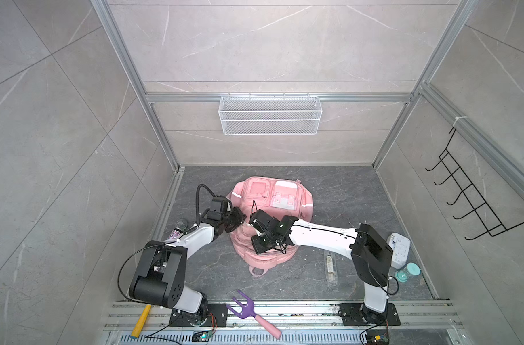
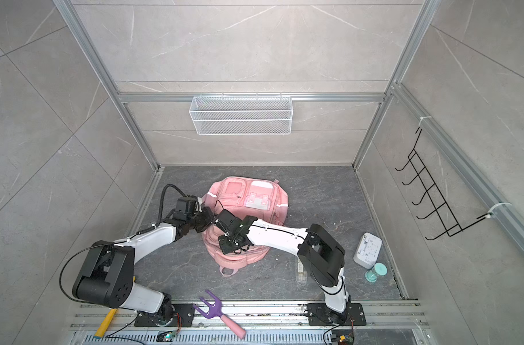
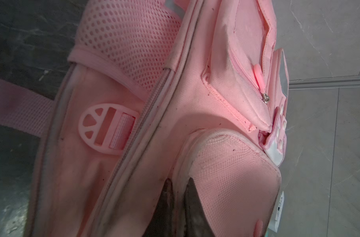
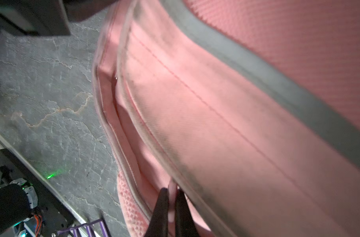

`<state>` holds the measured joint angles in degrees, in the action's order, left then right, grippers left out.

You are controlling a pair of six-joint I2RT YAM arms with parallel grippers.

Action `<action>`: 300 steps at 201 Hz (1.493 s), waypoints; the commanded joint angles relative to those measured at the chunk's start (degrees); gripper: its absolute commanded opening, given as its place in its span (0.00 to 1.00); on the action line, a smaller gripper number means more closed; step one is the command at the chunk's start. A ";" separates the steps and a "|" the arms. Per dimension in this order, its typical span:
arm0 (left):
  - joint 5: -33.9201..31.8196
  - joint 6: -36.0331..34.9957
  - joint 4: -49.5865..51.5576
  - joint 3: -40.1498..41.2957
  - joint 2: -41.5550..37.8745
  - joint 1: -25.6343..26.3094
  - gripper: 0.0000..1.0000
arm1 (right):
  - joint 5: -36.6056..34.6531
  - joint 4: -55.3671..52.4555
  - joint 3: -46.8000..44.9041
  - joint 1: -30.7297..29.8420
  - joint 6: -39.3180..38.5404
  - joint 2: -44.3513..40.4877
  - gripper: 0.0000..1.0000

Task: Pack books, pencil case, and school supplies into a backpack
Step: Unzip the student bag at the center of the table.

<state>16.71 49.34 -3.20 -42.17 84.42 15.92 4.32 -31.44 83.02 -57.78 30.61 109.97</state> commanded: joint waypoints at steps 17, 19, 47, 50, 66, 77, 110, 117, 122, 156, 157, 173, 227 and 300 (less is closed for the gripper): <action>-4.43 5.05 3.16 5.60 -6.19 0.38 0.00 | -0.41 2.70 -3.92 5.86 -2.29 -6.74 0.03; -4.54 5.15 3.08 5.85 -6.48 0.34 0.00 | -0.42 2.70 -4.08 6.13 -2.37 -6.93 0.03; -4.49 8.23 -0.49 9.62 -9.69 1.04 0.00 | 1.40 2.08 -6.19 7.81 -4.21 -9.01 0.04; -4.27 8.50 -1.06 9.81 -9.85 1.30 0.00 | 1.76 1.74 -6.21 7.77 -4.39 -8.99 0.04; -4.10 8.78 -2.18 8.86 -9.82 3.48 0.00 | 3.10 2.42 -8.10 7.40 -3.73 -9.28 0.04; -4.65 8.75 -1.92 7.50 -9.27 5.10 0.00 | 3.66 3.19 -9.52 6.72 -3.08 -9.64 0.04; -6.70 10.14 -2.98 4.55 -6.47 8.97 0.00 | 3.43 3.98 -10.72 2.98 -1.60 -9.58 0.04; -6.71 10.48 -3.54 4.15 -5.92 9.41 0.00 | 3.76 4.27 -10.70 2.07 -1.08 -9.19 0.04; -6.56 10.62 -3.95 3.83 -5.52 9.67 0.00 | 3.74 4.52 -10.62 1.43 -0.76 -8.81 0.04; -7.34 11.25 -4.70 3.02 -4.89 10.35 0.00 | 4.99 7.08 -8.84 -0.83 1.81 -5.52 0.04; -7.37 11.23 -4.70 3.08 -4.89 10.35 0.00 | 5.08 7.13 -8.71 -0.84 1.86 -5.37 0.04; -6.91 11.31 -5.14 3.12 -4.47 10.44 0.00 | 4.15 6.72 -6.31 -0.93 1.86 -3.10 0.04; -5.72 9.50 -2.49 3.03 -4.46 10.36 0.00 | 0.84 5.97 -1.88 -0.47 2.03 -0.10 0.04; -2.63 -3.03 11.85 -7.54 -1.56 3.48 0.41 | 0.60 7.15 -11.80 3.80 2.45 -9.24 0.05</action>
<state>11.09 52.25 3.90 -45.10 80.66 21.69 6.37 -24.38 74.50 -55.77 32.01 105.71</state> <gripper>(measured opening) 0.393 0.081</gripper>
